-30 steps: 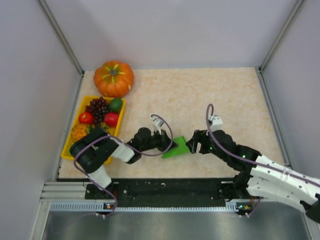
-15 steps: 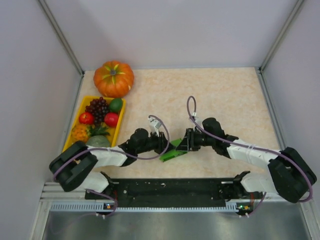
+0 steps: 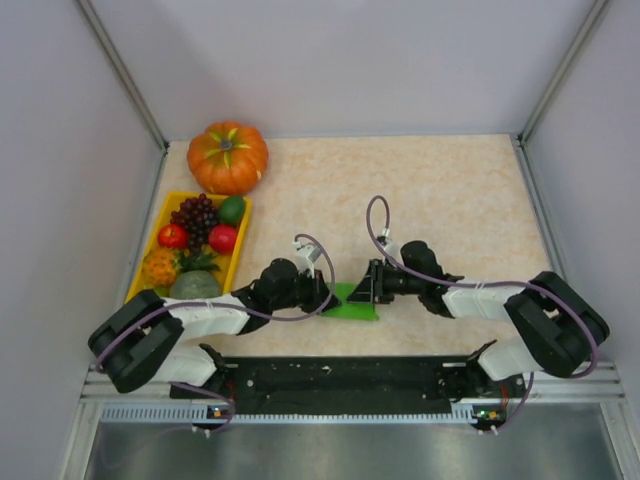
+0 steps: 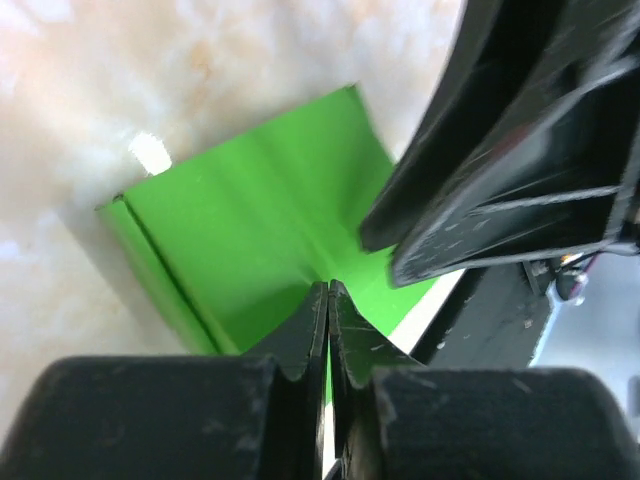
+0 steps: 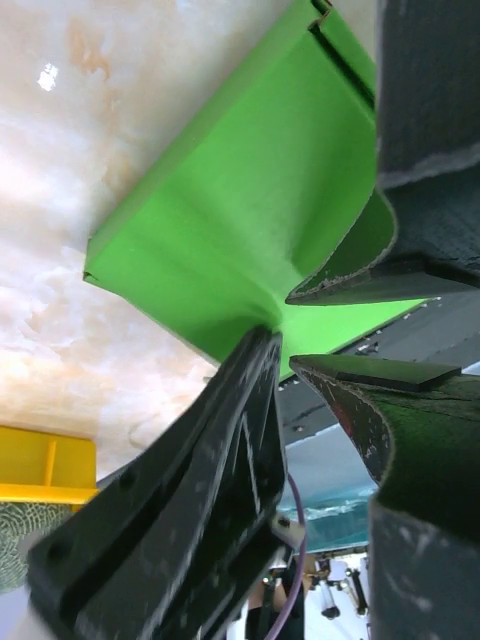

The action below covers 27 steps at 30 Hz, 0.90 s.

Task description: Fold the paper box

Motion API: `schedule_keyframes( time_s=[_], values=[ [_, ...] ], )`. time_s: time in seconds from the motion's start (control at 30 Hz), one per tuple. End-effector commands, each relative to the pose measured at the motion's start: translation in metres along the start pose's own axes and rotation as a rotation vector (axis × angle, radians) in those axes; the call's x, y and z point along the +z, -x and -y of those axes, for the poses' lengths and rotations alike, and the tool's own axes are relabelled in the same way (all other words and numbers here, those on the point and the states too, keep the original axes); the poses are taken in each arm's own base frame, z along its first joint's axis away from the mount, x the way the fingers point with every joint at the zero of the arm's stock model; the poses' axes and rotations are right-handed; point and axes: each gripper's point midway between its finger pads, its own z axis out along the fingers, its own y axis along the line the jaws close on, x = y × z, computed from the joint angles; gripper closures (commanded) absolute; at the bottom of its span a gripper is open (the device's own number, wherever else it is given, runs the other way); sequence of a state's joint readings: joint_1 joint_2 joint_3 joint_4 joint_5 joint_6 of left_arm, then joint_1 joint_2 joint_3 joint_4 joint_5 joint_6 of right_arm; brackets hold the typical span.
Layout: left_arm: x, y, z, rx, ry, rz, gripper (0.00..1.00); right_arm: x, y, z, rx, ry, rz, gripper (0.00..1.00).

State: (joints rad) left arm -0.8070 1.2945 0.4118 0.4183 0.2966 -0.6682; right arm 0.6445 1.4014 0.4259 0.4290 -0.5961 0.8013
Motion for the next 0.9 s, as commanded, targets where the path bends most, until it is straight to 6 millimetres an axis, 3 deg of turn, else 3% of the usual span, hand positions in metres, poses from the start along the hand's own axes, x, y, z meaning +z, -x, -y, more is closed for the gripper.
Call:
schedule_keyframes(
  time_s=[0.0,0.03,0.07,0.17,0.23,0.4,0.43,0.57,0.67,0.73,0.83,0.87],
  values=[
    [0.010,-0.017,-0.014,-0.018,-0.013,0.008,0.96,0.003,0.007,-0.001,-0.008,0.036,0.035,0.74],
    [0.013,-0.016,-0.015,-0.018,-0.021,0.020,0.96,0.004,0.005,0.003,0.002,0.029,0.033,0.74],
    [0.014,-0.029,-0.025,-0.046,0.005,-0.004,0.98,0.004,0.005,0.003,-0.001,0.033,0.037,0.74],
    [0.016,-0.041,-0.039,-0.084,0.029,0.001,0.98,0.006,0.004,0.006,0.012,0.032,0.040,0.74],
    [0.014,-0.044,-0.036,-0.085,0.002,0.002,0.98,0.007,0.003,0.007,0.012,0.028,0.036,0.74],
    [0.008,-0.024,-0.026,-0.047,0.035,0.005,0.91,0.002,0.005,0.005,-0.009,0.026,0.051,0.75],
    [0.004,-0.012,-0.016,-0.024,0.018,0.033,0.88,-0.001,0.004,0.007,-0.012,0.014,0.058,0.75],
    [-0.004,0.014,-0.003,0.039,0.032,0.074,0.71,-0.011,0.009,0.002,-0.064,-0.004,0.088,0.75],
    [-0.004,0.017,-0.002,0.062,0.043,0.068,0.62,-0.020,0.012,-0.001,-0.119,-0.021,0.110,0.73],
    [-0.001,0.016,-0.002,0.065,0.030,0.071,0.61,-0.022,0.009,0.002,-0.127,-0.028,0.108,0.72],
    [0.009,0.002,-0.012,0.039,0.028,0.041,0.75,-0.017,-0.005,0.016,-0.104,-0.034,0.074,0.73],
    [0.011,-0.007,-0.020,0.023,0.040,0.023,0.79,-0.014,-0.001,0.013,-0.107,-0.005,0.095,0.73]
  ],
)
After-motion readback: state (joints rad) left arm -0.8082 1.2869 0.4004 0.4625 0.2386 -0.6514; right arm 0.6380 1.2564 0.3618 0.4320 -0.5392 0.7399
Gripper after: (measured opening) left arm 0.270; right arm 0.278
